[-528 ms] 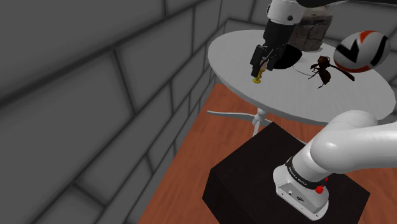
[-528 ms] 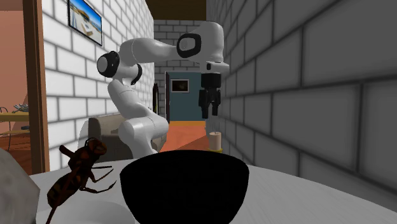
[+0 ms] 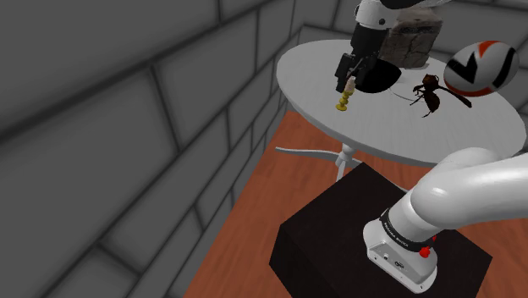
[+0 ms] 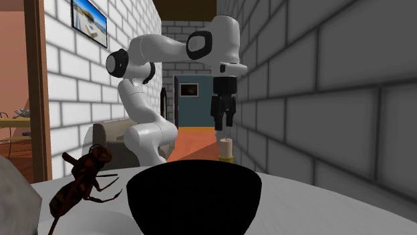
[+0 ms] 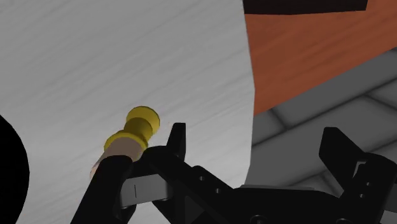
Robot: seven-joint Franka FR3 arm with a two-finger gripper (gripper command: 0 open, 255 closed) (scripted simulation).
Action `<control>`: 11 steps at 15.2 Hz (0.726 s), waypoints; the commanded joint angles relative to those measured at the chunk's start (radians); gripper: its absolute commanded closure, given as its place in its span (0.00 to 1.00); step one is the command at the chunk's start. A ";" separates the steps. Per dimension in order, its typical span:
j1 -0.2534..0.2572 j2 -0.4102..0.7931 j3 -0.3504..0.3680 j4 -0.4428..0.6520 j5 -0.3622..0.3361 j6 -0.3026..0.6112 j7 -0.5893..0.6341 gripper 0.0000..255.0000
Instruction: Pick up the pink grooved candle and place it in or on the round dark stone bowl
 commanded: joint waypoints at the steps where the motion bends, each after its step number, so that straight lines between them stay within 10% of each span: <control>1: -0.013 0.050 -0.032 0.027 -0.021 0.030 -0.041 0.00; 11: -0.050 0.254 -0.140 0.136 -0.062 0.146 -0.181 0.00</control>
